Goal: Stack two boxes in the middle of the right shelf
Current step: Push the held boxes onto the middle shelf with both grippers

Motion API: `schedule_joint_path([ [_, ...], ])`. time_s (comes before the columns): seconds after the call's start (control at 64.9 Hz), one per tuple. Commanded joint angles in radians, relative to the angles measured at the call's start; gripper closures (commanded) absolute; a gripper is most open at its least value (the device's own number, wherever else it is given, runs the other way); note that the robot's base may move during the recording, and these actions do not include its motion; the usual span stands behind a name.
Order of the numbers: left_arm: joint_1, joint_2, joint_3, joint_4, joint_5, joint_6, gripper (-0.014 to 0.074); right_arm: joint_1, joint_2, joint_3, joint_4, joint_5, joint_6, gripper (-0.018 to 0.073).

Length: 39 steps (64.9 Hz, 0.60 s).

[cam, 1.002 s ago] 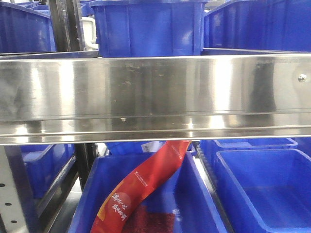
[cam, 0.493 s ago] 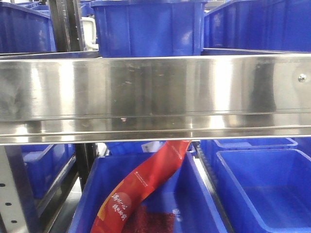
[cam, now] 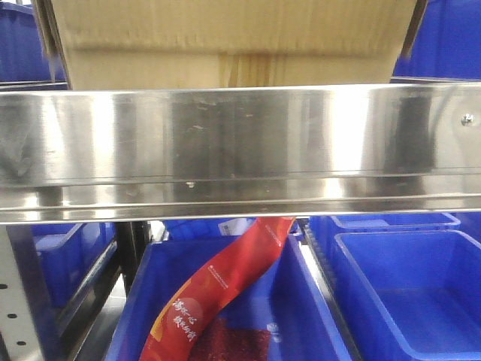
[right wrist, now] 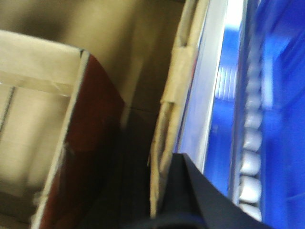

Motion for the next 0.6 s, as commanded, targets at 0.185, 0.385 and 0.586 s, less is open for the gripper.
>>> schedule_joint_path([
  [0.185, -0.001, -0.012, -0.016, -0.007, -0.044, 0.014, 0.0216, -0.004, 0.002, -0.023, -0.007, -0.005, -0.010, 0.0295],
  [0.385, -0.001, -0.021, -0.016, -0.007, -0.044, 0.021, 0.0048, -0.004, -0.008, -0.073, -0.009, 0.014, 0.008, -0.0012],
  [0.586, -0.001, -0.105, -0.016, -0.007, -0.044, 0.021, 0.0181, -0.004, -0.073, -0.092, -0.009, 0.050, 0.008, 0.0095],
])
